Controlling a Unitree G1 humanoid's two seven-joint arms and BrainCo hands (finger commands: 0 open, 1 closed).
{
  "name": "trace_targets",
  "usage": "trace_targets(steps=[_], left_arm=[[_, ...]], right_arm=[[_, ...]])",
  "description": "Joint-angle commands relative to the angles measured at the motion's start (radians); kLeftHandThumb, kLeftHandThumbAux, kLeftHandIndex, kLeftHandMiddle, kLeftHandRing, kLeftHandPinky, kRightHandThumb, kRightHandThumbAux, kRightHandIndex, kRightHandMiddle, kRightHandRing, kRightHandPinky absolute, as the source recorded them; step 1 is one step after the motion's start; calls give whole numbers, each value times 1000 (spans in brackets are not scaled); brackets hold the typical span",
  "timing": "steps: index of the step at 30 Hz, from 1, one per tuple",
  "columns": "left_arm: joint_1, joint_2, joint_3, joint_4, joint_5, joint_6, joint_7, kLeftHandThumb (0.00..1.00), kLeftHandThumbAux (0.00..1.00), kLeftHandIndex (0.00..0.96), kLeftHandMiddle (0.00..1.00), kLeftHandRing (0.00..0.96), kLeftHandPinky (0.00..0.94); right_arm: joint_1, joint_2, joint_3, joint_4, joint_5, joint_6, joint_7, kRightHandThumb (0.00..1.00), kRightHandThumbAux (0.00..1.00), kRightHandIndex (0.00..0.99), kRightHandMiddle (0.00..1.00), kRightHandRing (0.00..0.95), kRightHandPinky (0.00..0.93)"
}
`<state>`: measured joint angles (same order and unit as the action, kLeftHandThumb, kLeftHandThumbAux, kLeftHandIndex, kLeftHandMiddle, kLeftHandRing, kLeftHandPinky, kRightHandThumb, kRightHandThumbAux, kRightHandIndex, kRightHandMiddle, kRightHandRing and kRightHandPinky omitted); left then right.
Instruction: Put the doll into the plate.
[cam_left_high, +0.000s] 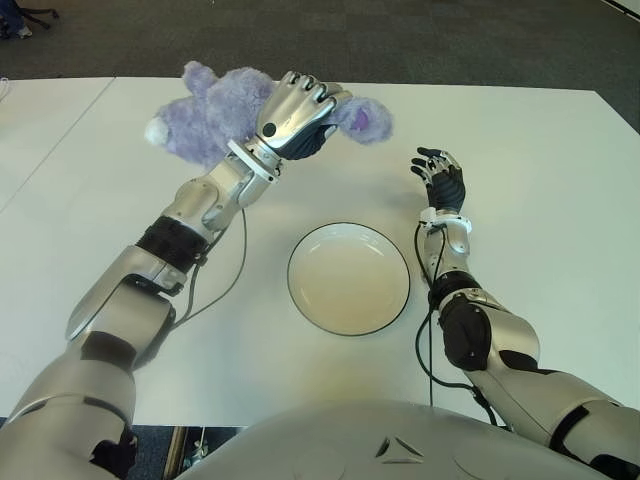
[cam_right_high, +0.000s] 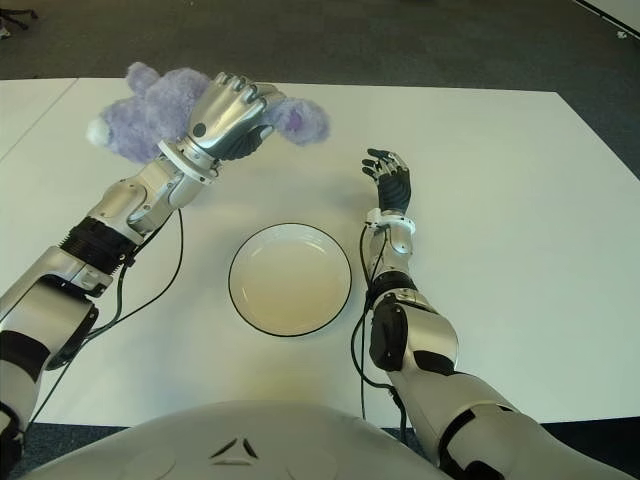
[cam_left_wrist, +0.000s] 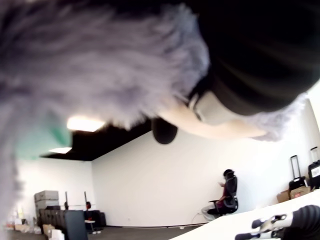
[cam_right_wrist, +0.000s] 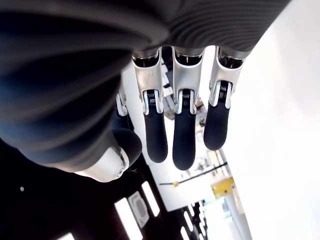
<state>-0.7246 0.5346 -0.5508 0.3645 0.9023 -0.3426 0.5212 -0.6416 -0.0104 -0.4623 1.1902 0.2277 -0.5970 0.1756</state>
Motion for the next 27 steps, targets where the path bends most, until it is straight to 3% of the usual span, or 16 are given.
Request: trace_targets(steps=[1,4,5,7,17,27], left_arm=[[-17,47,21,-124,81,12,-92,747,693,442,830,838,859],[-21,44,30,-148,80,10,-111,747,693,442,827,836,855],[-21,42,33,-156,78,10,-118,747,693,442,826,835,856],[-19,38,39,-181,70,6,-141,747,693,442,825,835,859],[-25,11,47,-228,68,-17,-179,748,693,442,820,831,853],[-97,0,34,-247,97,-54,-205,744,694,440,821,847,871]], right_arm=[[252,48,-23,147,11,111,-34,730,728,420,357,420,368],[251,47,-21,148,10,116,-36,730,727,421,359,428,373],[250,47,-21,148,10,118,-36,893,689,431,362,456,384],[249,48,-24,149,13,120,-37,941,677,433,363,467,388],[242,50,-32,149,21,122,-30,948,677,438,349,457,351],[244,45,-28,151,15,130,-36,948,676,434,359,469,388]])
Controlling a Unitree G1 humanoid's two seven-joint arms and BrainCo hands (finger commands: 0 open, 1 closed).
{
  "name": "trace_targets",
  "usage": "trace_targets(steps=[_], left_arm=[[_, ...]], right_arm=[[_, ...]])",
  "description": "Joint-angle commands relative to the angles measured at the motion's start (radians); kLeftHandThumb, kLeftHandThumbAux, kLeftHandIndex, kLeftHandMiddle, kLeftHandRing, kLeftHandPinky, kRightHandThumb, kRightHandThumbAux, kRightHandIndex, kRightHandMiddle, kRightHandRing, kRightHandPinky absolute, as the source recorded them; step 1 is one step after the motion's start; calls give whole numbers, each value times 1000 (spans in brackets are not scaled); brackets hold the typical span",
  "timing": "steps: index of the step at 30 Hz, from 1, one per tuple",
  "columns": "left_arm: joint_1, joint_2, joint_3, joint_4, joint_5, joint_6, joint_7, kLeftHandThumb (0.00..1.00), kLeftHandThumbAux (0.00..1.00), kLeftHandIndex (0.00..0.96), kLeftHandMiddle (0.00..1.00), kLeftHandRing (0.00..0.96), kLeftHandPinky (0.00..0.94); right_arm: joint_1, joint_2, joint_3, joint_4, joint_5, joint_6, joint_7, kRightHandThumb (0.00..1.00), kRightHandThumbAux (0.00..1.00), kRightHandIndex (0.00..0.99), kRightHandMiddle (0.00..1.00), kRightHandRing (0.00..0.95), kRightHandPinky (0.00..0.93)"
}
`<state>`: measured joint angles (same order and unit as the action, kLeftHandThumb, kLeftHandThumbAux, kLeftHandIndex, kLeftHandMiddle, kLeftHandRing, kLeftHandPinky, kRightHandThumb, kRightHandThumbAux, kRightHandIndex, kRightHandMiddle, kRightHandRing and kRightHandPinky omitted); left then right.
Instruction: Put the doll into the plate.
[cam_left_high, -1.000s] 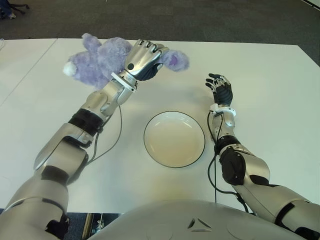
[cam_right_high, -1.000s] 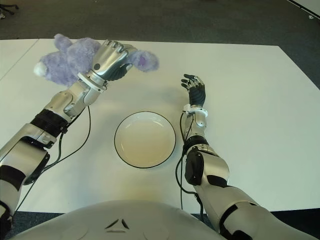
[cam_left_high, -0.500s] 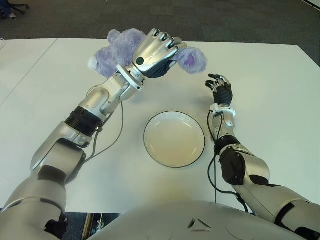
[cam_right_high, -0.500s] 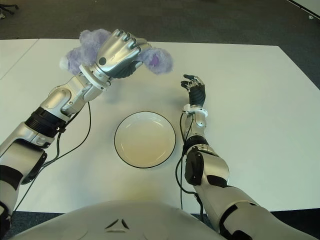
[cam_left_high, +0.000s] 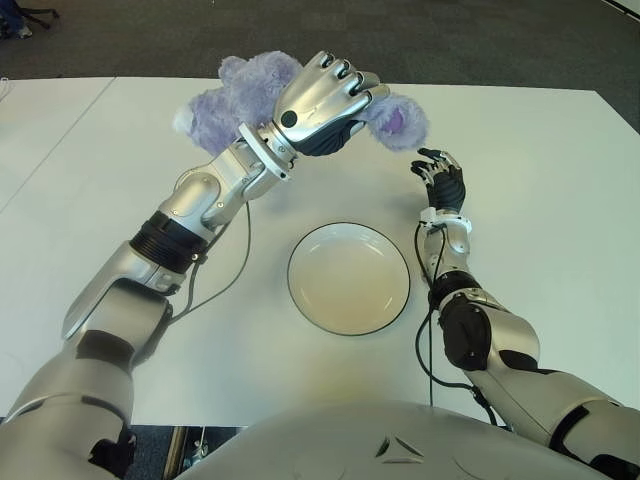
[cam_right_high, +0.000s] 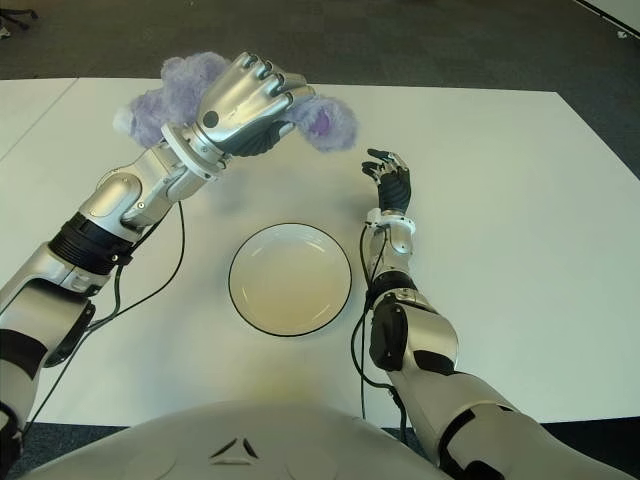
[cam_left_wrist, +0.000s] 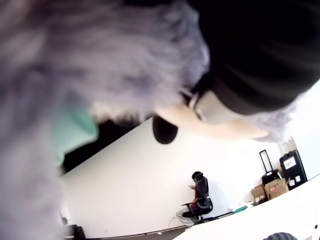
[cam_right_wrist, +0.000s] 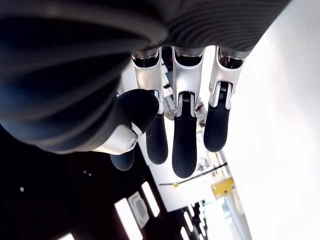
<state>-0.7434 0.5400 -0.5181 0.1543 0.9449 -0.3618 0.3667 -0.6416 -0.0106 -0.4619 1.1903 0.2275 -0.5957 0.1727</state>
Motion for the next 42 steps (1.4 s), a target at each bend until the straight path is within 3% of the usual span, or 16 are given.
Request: trace_targets(steps=[1,8,15,18,24,27,32,36,39,42], left_arm=[[-86,-8,1,-43,55,-41,-53,737,698,431,823,856,877],[-70,-24,11,-134,-12,-76,-129,729,697,429,810,846,871],[-35,-35,21,-198,-160,-112,-268,734,694,442,810,835,859],[3,-55,19,-232,-227,-108,-319,725,697,443,821,835,855],[82,-86,24,-297,-204,-115,-284,717,699,443,823,834,843],[155,-119,18,-337,-186,-110,-245,714,699,443,822,829,839],[227,-153,19,-380,-170,-99,-238,712,701,442,820,826,838],[310,-219,-12,-479,-182,-55,-281,708,703,441,819,832,843],[356,-238,-24,-530,-152,-41,-290,706,705,440,820,835,839],[400,-240,-33,-586,-104,-28,-311,704,707,439,820,835,831]], right_arm=[[244,45,-28,151,15,130,-34,949,676,438,360,462,379],[244,44,-27,152,15,133,-34,949,677,436,350,458,342],[245,42,-18,152,5,132,-29,949,677,434,353,460,370],[243,33,-4,155,-13,125,-31,998,691,431,363,476,376],[247,27,23,155,-48,92,-62,1000,691,429,362,502,366],[263,28,92,160,-138,63,-184,1000,689,431,331,488,379],[262,22,132,161,-192,62,-256,1000,687,431,307,452,409],[239,34,69,146,-117,40,-162,1000,685,429,302,422,461],[246,47,57,125,-96,-4,-137,1000,686,429,300,424,453],[259,52,58,104,-91,3,-142,1000,690,431,325,450,395]])
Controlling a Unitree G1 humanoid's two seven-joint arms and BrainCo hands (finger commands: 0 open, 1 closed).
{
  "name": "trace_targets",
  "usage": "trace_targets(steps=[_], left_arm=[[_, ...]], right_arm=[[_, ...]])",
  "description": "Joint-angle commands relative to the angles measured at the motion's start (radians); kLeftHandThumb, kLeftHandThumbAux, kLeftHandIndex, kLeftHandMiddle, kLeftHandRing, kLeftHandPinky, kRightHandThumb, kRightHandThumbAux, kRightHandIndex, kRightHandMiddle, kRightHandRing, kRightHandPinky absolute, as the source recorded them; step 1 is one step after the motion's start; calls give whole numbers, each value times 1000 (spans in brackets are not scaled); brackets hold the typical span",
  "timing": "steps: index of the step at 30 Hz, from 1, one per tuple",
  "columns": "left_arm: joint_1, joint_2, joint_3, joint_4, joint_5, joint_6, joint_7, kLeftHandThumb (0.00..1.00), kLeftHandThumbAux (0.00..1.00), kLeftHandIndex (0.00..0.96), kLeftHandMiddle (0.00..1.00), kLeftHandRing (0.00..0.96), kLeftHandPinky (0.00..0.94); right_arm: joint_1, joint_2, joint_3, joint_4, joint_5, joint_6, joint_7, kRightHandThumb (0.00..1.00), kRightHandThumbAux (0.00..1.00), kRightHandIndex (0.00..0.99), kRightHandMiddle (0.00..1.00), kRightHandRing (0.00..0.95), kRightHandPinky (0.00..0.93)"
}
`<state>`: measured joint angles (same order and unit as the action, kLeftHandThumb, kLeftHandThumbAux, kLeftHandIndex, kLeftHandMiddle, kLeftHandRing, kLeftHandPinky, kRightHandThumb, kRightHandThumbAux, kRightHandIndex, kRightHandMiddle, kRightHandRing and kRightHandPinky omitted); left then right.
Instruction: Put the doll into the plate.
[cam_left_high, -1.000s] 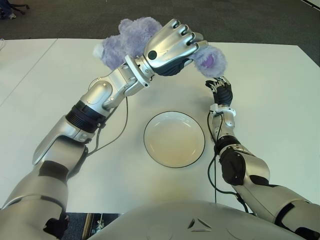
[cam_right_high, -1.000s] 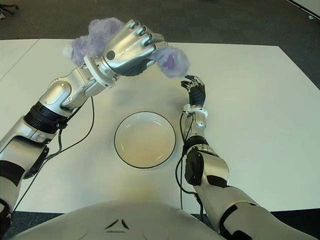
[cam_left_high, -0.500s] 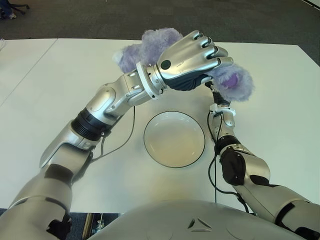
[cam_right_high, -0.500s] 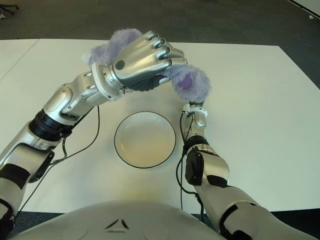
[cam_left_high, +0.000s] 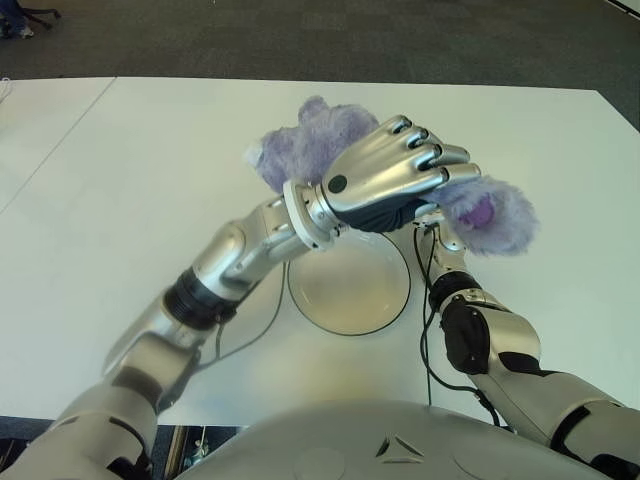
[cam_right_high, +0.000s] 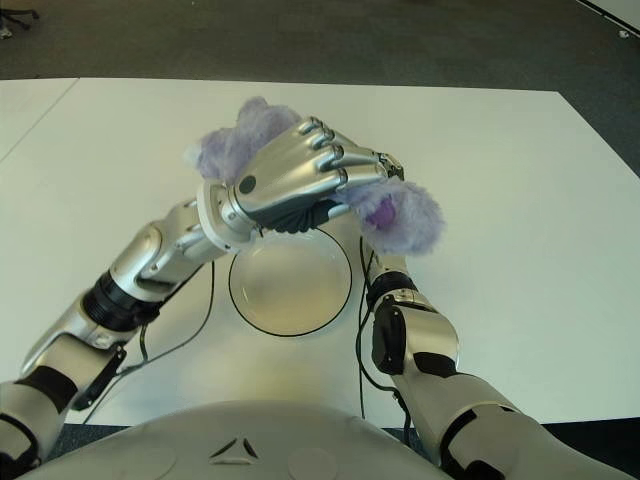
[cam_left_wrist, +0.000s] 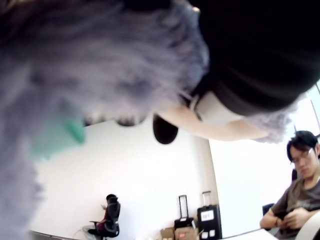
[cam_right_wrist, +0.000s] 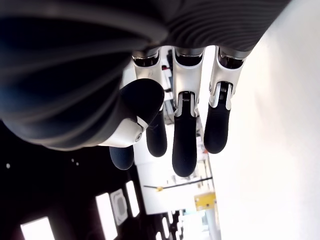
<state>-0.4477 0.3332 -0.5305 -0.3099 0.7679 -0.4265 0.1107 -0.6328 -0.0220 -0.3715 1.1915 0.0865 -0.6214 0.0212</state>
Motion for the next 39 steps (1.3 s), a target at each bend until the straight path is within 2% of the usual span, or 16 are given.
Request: trace_targets(steps=[1,3,5,12,16,23,29,39], left_arm=[[110,-34,-19,-128,78,36,-59,704,707,439,820,835,830],[159,-25,-16,-174,107,43,-76,701,709,439,822,837,832],[190,-21,-12,-198,118,41,-84,700,710,439,824,838,832],[153,-8,11,-111,-14,-43,-90,704,708,439,826,837,844],[160,-6,11,-115,-54,-48,-125,707,705,440,828,838,852],[157,-7,-7,-106,-95,-79,-166,710,703,440,824,832,845],[156,-8,-18,-81,-80,-124,-164,713,702,440,821,827,841],[162,-16,-12,-36,1,-168,-135,720,699,441,811,819,841]], right_arm=[[251,64,-33,102,50,32,9,1000,690,431,328,452,391],[238,63,-50,138,55,117,-1,1000,688,434,355,432,425],[233,67,-71,154,71,157,7,1000,688,434,364,427,438],[235,69,-116,151,114,146,79,1000,689,433,363,444,418],[234,70,-127,149,122,140,101,1000,690,431,347,449,404],[232,69,-133,150,125,142,112,1000,688,432,344,436,437],[229,68,-145,151,135,156,124,1000,692,430,340,465,381],[228,71,-152,151,135,153,125,1000,693,432,329,456,382]])
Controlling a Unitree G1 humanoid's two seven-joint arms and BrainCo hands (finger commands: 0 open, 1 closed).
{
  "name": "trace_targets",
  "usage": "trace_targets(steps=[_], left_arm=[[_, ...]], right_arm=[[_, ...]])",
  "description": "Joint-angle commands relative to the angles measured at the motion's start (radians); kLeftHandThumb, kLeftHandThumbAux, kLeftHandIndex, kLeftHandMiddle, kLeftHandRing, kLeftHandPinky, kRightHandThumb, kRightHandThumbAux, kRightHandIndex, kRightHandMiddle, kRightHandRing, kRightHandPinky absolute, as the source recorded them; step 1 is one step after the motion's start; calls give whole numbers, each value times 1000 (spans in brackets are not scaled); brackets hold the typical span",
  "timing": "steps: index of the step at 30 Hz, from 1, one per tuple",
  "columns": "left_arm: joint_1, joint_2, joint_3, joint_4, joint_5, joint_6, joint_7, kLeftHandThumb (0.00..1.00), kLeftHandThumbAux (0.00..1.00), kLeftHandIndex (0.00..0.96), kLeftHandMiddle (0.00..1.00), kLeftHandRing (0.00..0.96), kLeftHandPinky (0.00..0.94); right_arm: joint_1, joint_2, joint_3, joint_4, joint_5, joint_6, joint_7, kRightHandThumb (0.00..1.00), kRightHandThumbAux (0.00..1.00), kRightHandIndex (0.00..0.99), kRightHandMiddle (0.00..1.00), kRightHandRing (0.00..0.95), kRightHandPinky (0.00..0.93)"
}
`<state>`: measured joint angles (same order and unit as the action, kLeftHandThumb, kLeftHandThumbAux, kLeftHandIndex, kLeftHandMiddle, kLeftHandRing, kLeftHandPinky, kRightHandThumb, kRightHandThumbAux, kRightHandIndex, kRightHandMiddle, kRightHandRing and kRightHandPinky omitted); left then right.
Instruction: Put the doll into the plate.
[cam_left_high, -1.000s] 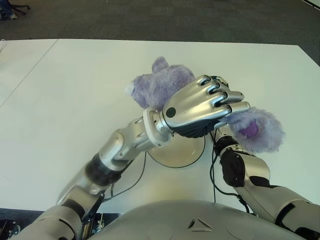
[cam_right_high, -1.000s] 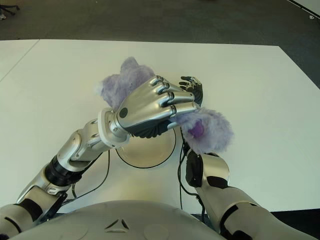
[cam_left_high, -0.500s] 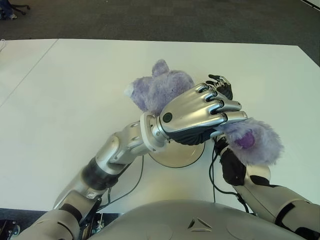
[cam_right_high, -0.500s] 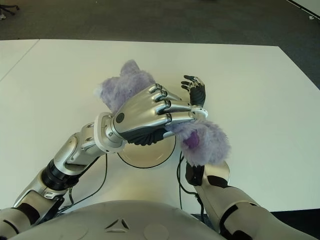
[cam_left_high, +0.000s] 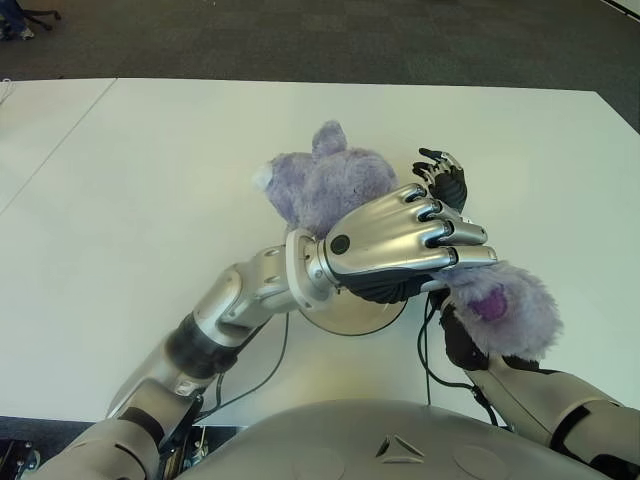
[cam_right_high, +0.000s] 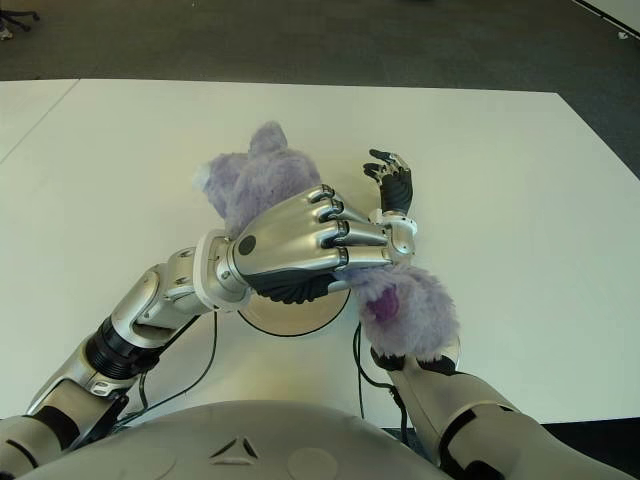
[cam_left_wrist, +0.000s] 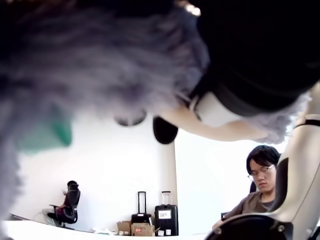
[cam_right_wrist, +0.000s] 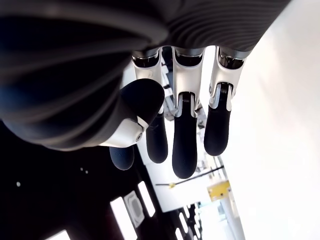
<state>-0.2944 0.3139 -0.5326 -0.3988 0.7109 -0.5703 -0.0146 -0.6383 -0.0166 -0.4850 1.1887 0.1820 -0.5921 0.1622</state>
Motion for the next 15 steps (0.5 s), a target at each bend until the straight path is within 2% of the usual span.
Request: trace_targets(steps=[1,5,11,15], left_arm=[[16,-4,-16,74,67,-31,7,720,699,441,811,819,842],[38,-25,-25,129,74,-56,48,720,698,441,806,814,827],[46,-44,-39,181,12,-86,29,716,700,440,803,808,822],[46,-51,-41,195,16,-106,34,714,701,439,802,807,823]], right_arm=[[234,66,-38,153,38,122,-19,1000,693,432,328,455,383],[236,69,-38,153,38,115,-24,1000,691,431,329,444,407],[238,70,-34,152,34,109,-27,1000,693,431,328,451,388],[237,69,-33,153,32,113,-31,1000,691,432,328,447,397]])
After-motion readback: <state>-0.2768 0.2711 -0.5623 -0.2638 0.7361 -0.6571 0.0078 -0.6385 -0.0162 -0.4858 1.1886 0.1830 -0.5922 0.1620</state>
